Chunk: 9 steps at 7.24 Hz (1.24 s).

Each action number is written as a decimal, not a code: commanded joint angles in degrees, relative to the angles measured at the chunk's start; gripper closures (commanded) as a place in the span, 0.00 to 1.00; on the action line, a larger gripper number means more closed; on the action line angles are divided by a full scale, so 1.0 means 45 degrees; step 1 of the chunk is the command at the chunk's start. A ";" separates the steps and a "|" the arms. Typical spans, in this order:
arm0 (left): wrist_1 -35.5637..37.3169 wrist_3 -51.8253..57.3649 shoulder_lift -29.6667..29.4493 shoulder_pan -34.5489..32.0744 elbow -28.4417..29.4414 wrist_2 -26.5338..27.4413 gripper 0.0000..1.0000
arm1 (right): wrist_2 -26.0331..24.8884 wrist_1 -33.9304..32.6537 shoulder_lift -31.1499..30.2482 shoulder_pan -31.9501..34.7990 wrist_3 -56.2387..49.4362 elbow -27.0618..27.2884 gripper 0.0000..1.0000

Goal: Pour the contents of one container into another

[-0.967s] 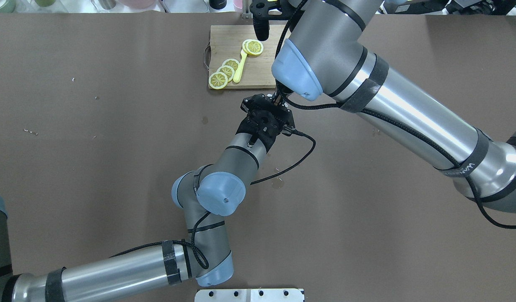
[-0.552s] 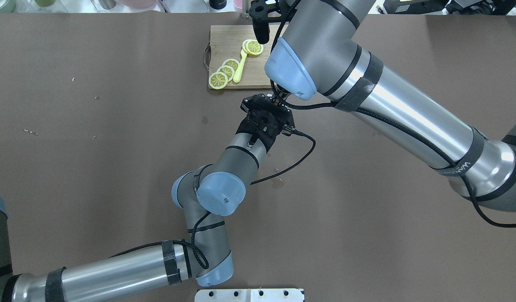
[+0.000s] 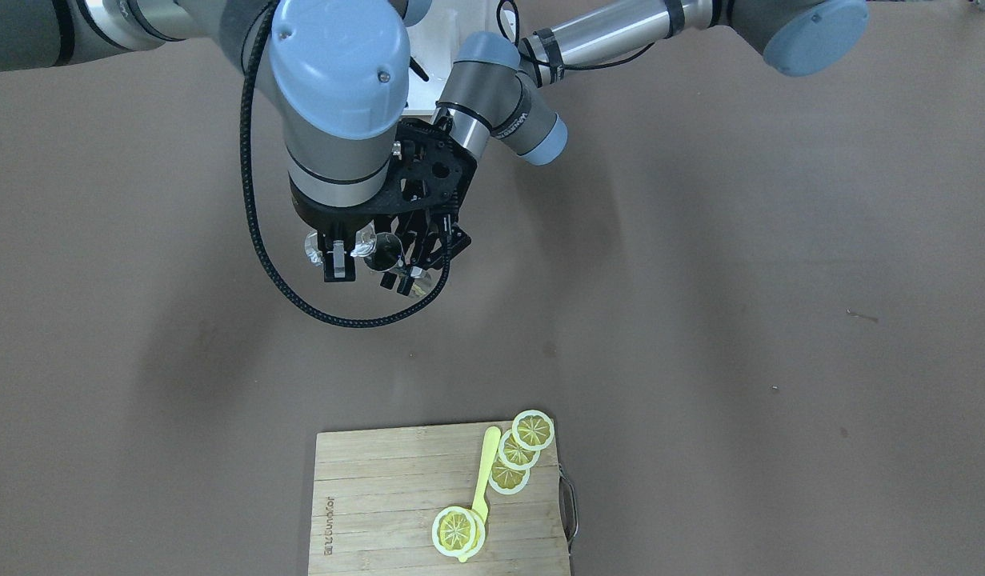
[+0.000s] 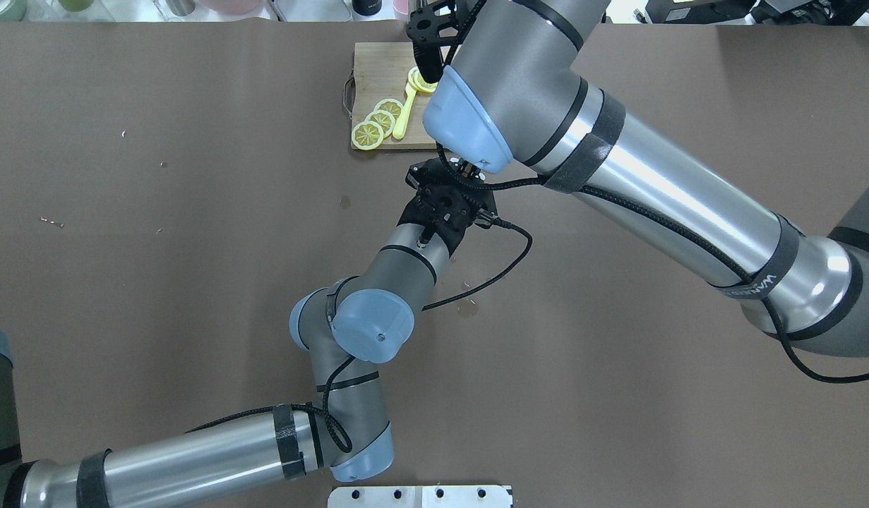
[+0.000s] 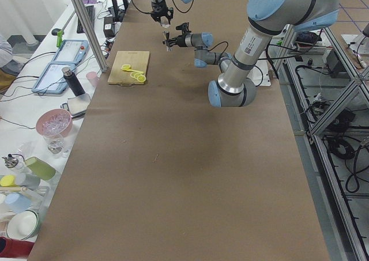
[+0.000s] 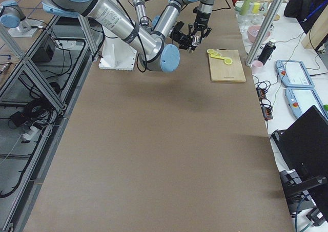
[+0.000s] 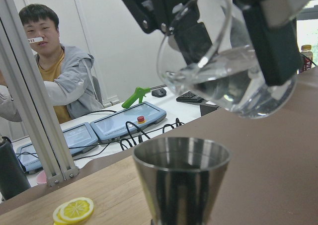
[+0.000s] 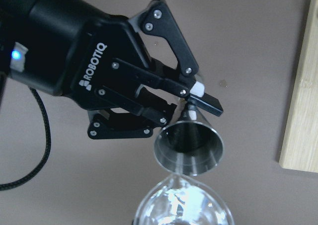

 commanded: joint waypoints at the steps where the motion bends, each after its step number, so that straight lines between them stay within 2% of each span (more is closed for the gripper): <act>1: 0.0000 0.0000 0.0017 0.0000 0.0000 0.0000 1.00 | -0.0300 -0.0472 0.0199 -0.0158 -0.0180 -0.0103 1.00; 4: 0.0000 0.0000 0.0017 0.0000 0.0019 0.0000 1.00 | -0.0573 -0.0767 0.0609 -0.0372 -0.0356 -0.0648 1.00; 9: 0.0019 0.0000 0.0017 0.0000 0.0000 0.0000 1.00 | -0.1043 -0.1293 0.0786 -0.0452 -0.1020 -0.0866 1.00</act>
